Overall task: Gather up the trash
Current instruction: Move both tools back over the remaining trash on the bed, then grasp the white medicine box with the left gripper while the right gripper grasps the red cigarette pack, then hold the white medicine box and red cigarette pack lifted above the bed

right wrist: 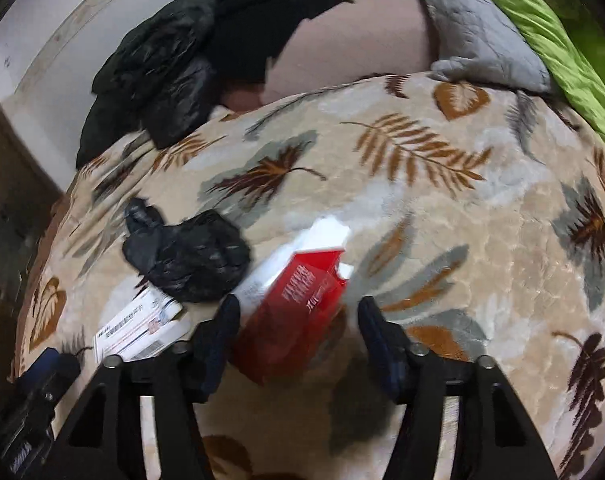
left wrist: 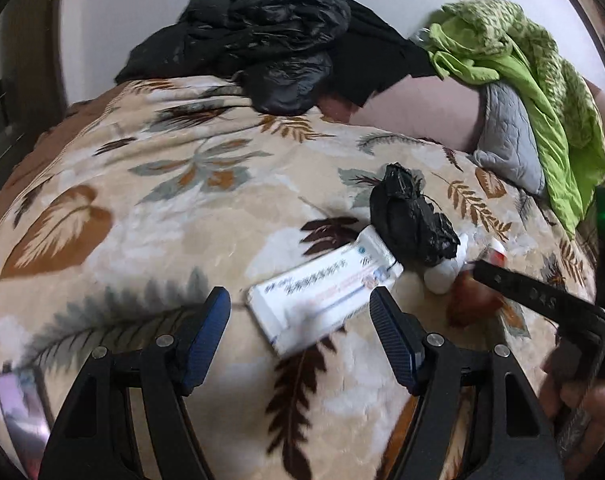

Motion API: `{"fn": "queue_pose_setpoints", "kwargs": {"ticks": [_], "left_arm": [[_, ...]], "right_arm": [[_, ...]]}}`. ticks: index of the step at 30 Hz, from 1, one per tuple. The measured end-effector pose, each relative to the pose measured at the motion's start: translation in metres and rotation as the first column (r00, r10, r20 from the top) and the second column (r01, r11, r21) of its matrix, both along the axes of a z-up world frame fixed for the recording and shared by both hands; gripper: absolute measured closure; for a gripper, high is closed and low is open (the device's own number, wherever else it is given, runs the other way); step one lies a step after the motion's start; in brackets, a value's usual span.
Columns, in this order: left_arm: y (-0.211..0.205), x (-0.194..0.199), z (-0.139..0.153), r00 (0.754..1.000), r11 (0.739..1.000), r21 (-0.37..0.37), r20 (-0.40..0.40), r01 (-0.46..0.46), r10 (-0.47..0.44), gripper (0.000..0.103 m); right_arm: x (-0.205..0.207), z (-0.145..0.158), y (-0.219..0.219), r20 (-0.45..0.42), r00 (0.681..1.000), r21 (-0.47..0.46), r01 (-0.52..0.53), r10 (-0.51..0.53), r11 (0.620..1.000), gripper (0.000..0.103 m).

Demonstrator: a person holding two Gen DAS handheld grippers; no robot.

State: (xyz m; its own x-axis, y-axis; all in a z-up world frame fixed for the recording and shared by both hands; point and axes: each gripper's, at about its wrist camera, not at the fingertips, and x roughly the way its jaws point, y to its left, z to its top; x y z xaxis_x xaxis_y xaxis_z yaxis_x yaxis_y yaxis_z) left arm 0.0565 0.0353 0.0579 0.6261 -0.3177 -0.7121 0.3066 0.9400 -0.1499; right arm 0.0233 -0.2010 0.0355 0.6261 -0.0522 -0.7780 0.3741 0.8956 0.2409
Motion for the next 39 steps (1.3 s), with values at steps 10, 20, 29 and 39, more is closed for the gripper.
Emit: {"fn": "queue_pose_setpoints", "kwargs": {"ticks": [10,20,29,39], "left_arm": [[-0.005,0.057,-0.028,0.990,0.992,-0.104,-0.110,0.072,-0.083,0.031],[-0.056,-0.007,-0.040,0.931,0.940,0.063,-0.171,0.336,-0.321,0.031],[-0.070,0.002,-0.047,0.987,0.966,0.217,-0.104,0.143,-0.123,0.050],[-0.043,-0.064,-0.009,0.998,0.987,0.148,-0.030,0.064,-0.060,0.050]], "right_arm": [[-0.031,0.011,-0.022,0.067,0.998,0.050,-0.014,0.011,0.999,0.077],[-0.047,0.023,-0.023,0.122,0.992,0.067,-0.021,0.012,0.998,0.077],[-0.069,0.029,-0.016,0.131,0.991,0.013,-0.034,0.032,0.999,0.076],[-0.112,0.036,0.027,0.179,0.959,-0.061,-0.210,0.218,0.976,0.076]]}}
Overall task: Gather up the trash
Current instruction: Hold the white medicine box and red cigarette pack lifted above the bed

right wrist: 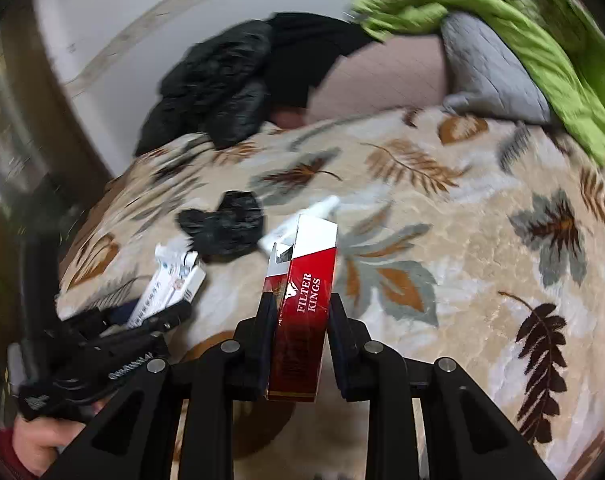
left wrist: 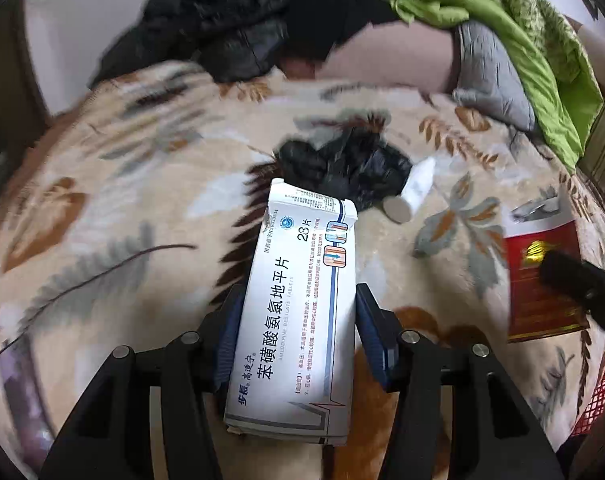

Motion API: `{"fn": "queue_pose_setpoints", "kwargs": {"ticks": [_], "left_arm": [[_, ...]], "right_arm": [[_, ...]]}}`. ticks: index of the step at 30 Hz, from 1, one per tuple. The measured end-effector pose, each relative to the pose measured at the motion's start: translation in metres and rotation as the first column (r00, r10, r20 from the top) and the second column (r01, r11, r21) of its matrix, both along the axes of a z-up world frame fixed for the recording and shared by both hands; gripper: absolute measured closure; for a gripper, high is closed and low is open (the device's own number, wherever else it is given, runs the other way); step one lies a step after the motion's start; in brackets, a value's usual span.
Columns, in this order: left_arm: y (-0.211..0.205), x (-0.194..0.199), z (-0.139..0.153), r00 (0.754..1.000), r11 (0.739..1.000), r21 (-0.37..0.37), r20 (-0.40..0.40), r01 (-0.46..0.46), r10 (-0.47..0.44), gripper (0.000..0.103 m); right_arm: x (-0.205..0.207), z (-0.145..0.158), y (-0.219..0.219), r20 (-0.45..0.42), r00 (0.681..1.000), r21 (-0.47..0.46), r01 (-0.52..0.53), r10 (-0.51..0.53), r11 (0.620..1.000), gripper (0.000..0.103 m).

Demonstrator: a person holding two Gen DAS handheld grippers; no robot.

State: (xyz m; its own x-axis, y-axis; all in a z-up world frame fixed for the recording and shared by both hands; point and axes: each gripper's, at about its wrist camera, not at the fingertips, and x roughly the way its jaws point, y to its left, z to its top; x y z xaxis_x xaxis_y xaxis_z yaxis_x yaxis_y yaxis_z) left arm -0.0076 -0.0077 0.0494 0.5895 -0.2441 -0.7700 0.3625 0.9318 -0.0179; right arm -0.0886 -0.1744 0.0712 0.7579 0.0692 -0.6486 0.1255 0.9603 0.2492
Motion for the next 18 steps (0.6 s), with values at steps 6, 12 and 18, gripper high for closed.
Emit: {"fn": "queue_pose_setpoints", "kwargs": {"ticks": [6,12,18], "left_arm": [[0.019,-0.074,0.035,0.987,0.997,0.012,0.147,-0.071,0.068,0.050],[0.030,-0.112,0.046,0.956,0.992,0.016,0.267,-0.127,0.119,0.050],[0.031,-0.108,0.044,0.952,0.991,-0.011,0.278,-0.133,0.131,0.050]], "right_arm": [[-0.044,0.015,0.034,0.094,0.991,-0.124,-0.088,0.100,0.988,0.076],[-0.072,0.024,0.043,0.160,0.980,-0.189,-0.088,0.119,0.978,0.076],[-0.069,0.020,0.049,0.147,0.981,-0.209,-0.096,0.128,0.973,0.076]]}}
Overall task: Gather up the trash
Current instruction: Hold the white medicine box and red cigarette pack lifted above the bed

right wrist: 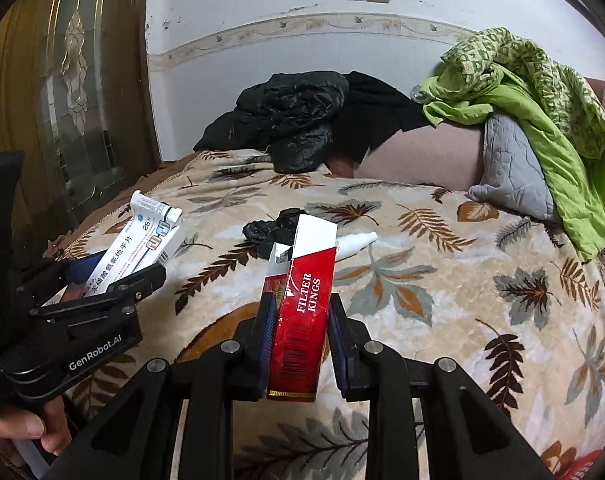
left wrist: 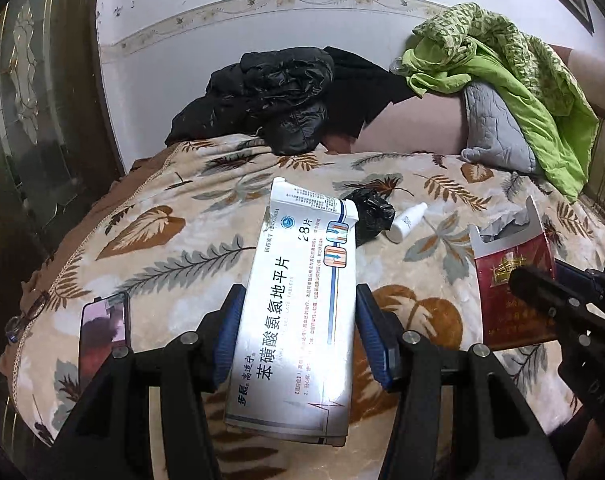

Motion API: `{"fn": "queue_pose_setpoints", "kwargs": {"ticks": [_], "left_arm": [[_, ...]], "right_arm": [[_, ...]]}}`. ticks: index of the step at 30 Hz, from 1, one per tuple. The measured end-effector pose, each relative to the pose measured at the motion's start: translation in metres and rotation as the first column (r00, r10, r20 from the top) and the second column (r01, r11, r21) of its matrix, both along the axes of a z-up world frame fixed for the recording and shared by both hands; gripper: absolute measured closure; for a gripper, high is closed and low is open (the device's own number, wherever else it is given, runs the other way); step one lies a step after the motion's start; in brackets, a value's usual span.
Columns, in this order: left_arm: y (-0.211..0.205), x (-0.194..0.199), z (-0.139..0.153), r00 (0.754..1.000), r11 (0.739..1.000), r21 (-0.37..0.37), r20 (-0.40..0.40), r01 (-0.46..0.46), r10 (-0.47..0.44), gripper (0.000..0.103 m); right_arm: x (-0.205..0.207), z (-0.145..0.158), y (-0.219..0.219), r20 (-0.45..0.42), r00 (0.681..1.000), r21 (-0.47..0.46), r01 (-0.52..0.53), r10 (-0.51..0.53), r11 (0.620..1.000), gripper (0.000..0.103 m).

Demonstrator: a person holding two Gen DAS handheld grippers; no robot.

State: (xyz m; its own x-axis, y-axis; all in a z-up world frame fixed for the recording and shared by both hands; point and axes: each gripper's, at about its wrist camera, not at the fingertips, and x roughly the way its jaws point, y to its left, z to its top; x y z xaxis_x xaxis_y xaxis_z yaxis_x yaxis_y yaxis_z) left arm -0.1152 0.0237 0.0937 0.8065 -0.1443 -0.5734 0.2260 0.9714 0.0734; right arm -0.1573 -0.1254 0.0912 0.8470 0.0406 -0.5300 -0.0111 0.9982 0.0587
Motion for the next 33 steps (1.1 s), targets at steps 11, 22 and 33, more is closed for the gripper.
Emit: {"fn": "queue_pose_setpoints", "kwargs": {"ticks": [11,22,33], "left_arm": [[0.007,0.005,-0.009,1.000,1.000,-0.018,-0.026,-0.006,0.006,0.050],[0.004,0.007,-0.015,0.999,1.000,-0.009,-0.032,-0.006,0.006,0.050],[0.004,0.008,-0.018,0.999,1.000,-0.007,-0.042,-0.002,0.002,0.050]], "right_arm": [[0.004,-0.005,0.008,-0.011,1.000,-0.012,-0.008,0.008,1.000,0.076],[0.007,-0.005,0.001,-0.012,1.000,0.036,-0.005,0.005,0.999,0.076],[0.007,-0.005,0.001,-0.011,1.000,0.038,-0.008,0.009,0.999,0.076]]}}
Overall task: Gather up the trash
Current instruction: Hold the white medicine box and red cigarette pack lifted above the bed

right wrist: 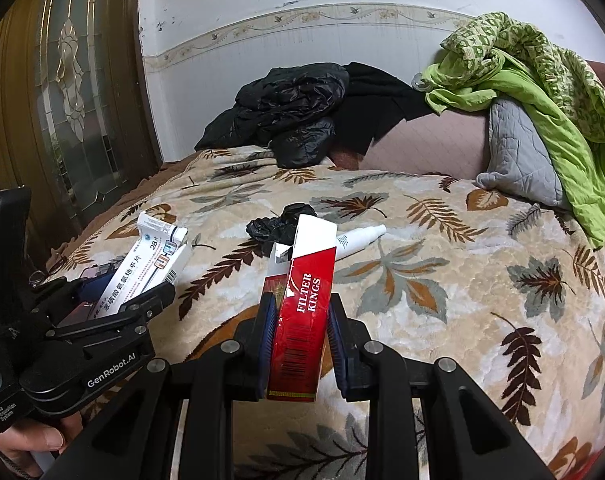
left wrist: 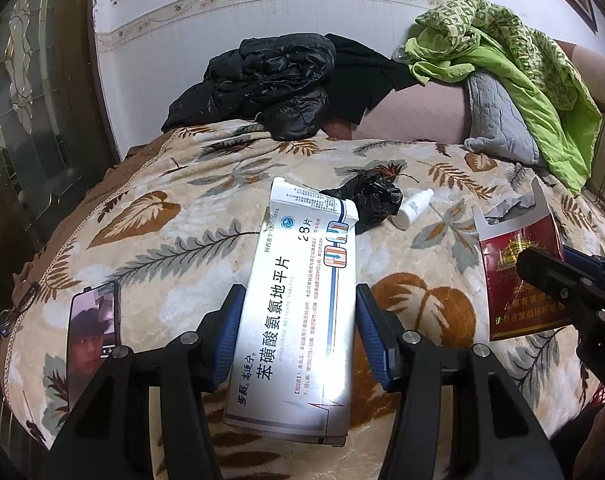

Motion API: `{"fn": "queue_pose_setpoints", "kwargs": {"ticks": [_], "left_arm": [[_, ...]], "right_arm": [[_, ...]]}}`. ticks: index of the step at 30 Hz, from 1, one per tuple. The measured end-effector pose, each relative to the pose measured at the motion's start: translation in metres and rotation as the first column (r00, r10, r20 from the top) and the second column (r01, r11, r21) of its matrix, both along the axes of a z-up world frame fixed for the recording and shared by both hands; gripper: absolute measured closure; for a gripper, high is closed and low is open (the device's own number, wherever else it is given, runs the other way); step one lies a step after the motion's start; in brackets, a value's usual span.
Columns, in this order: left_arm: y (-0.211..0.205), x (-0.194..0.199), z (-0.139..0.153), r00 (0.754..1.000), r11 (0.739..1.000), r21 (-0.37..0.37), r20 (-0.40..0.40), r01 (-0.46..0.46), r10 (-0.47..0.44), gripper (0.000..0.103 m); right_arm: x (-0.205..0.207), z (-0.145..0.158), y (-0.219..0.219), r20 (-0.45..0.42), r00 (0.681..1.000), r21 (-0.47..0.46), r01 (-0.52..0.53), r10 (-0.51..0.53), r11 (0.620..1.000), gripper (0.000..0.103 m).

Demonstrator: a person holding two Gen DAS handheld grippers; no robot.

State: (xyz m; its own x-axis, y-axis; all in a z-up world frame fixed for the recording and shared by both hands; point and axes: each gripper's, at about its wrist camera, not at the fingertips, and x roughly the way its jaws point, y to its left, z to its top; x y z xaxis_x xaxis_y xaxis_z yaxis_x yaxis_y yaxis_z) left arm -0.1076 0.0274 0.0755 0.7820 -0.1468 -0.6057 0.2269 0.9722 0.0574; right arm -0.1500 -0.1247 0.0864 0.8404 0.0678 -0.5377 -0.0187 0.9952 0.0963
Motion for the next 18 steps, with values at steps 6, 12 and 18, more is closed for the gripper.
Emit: {"fn": "queue_pose_setpoints", "kwargs": {"ticks": [6,12,18], "left_arm": [[-0.0005,0.0002,-0.0030,1.000,1.000,0.002,-0.007,0.006,-0.006,0.050],[-0.0006,0.0016,-0.0031,1.000,1.000,0.003,-0.010,0.010,-0.010,0.050],[-0.0006,0.0015,-0.0034,1.000,1.000,0.003,-0.011,0.010,-0.010,0.050]], "right_arm": [[0.0005,-0.0003,0.0000,-0.001,1.000,0.000,0.000,0.000,1.000,0.076],[0.0006,-0.0002,0.0016,-0.001,1.000,0.001,-0.001,0.001,1.000,0.076],[0.0007,-0.0004,0.0017,-0.001,1.000,0.001,-0.003,0.003,1.000,0.076]]}}
